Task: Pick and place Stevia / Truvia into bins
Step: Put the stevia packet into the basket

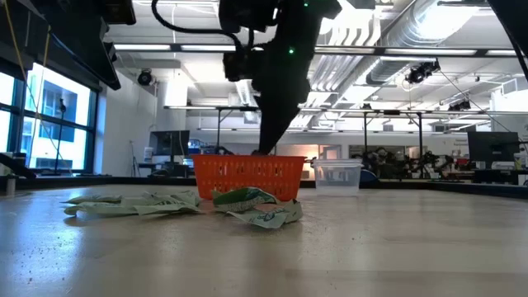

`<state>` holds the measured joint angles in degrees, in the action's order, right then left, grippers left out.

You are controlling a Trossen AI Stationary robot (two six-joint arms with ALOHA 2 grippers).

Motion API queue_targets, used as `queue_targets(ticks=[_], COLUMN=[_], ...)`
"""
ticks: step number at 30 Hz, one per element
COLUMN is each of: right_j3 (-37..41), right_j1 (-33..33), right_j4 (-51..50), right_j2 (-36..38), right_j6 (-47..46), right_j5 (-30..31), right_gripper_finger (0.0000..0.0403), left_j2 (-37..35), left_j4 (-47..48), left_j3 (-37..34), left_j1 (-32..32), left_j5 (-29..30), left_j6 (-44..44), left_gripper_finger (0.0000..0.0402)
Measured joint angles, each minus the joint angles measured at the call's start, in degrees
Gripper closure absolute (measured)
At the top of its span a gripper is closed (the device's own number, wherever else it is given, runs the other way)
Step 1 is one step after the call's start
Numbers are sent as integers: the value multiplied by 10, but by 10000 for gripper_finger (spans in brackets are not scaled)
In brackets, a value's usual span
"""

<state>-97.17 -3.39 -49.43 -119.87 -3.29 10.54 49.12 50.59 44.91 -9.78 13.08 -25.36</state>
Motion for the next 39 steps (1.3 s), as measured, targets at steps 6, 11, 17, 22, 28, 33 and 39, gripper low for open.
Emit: queue_targets(ticks=[6,11,17,22,28,33,39], right_j3=[0,14,14,37,80,104,128], right_j1=[-79,-142,-188,-212,-209,-203,-190], right_j4=[-16,-22,23,58,114,185,223], right_j2=[11,11,10,7,7,7,3], right_j6=[71,89,41,67,70,96,98], right_j5=[5,29,4,-45,-88,-109,-112], right_gripper_finger=[163,167,165,169,193,207,207], left_j2=[0,0,0,0,0,0,0], left_j4=[0,0,0,-1,-1,-1,-1], left_j3=[0,0,0,0,0,0,0], left_j1=[0,0,0,0,0,0,0], left_j5=[2,2,2,2,1,-4,-8], left_j6=[4,19,32,47,47,42,39], left_gripper_finger=[243,243,243,243,243,243,243])
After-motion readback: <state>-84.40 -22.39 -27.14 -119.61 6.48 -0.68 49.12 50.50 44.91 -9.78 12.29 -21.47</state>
